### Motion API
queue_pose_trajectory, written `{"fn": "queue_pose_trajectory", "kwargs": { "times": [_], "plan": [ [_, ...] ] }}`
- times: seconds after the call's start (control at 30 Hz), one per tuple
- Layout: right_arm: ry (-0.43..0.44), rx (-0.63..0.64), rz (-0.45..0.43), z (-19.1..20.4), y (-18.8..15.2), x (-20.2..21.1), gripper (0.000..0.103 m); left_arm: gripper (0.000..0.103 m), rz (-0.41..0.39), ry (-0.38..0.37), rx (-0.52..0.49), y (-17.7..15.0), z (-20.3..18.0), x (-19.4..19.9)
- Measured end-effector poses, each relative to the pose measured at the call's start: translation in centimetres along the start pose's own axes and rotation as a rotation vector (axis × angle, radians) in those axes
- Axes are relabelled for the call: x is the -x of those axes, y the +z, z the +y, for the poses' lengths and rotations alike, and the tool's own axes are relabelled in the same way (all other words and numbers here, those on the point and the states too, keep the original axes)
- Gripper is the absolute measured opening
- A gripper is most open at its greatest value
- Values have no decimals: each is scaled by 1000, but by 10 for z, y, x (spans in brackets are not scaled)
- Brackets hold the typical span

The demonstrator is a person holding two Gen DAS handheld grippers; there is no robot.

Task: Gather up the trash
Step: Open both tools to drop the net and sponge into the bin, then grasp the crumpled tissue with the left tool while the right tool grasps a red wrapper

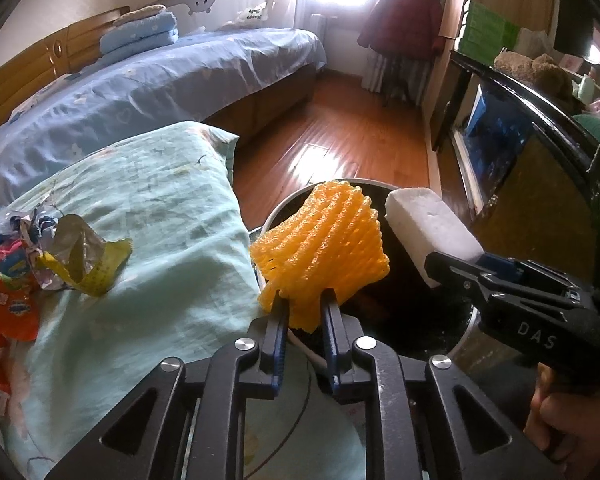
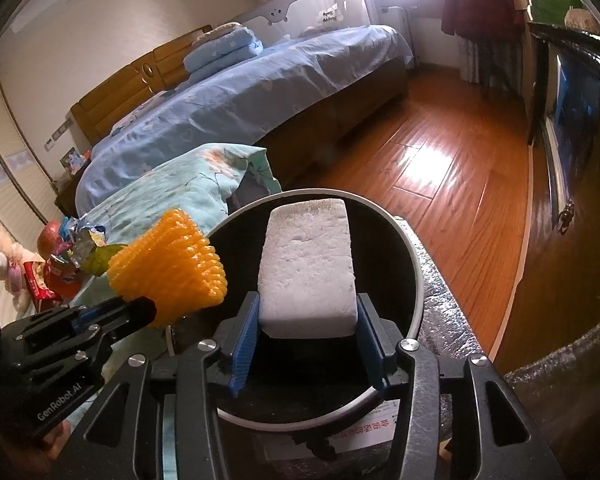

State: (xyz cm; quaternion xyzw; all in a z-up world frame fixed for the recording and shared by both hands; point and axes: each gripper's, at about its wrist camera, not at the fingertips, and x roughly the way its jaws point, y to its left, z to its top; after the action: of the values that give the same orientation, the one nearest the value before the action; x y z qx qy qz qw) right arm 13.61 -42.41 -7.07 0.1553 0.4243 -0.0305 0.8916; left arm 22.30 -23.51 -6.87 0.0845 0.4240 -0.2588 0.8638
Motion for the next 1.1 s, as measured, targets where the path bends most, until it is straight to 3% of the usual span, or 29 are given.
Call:
{"fn": "queue_pose_trajectory", "kwargs": {
  "times": [0.07,0.17,0.23,0.3,0.4,0.83,1.1],
  "plan": [
    [1,-3,1,-1,1,0,52,23,1,7,3,1,0,0],
    [10,-10,6,-2,2,-1,56,42,-15,12,6,-1,0,4],
    [16,-15,3,-1,1,1,66,59,-30,29,6,-5,2,10],
    [24,-16,-9,2,0,4,77,60,-43,43,7,-11,3,17],
    [34,-11,-23,9,-4,8,80,68,-47,64,23,-24,10,28],
    [157,45,-44,75,-28,18,84,68,-88,160,142,-96,53,94],
    [206,100,-24,117,-39,11,84,68,-113,216,227,-124,74,130]
  ]
}}
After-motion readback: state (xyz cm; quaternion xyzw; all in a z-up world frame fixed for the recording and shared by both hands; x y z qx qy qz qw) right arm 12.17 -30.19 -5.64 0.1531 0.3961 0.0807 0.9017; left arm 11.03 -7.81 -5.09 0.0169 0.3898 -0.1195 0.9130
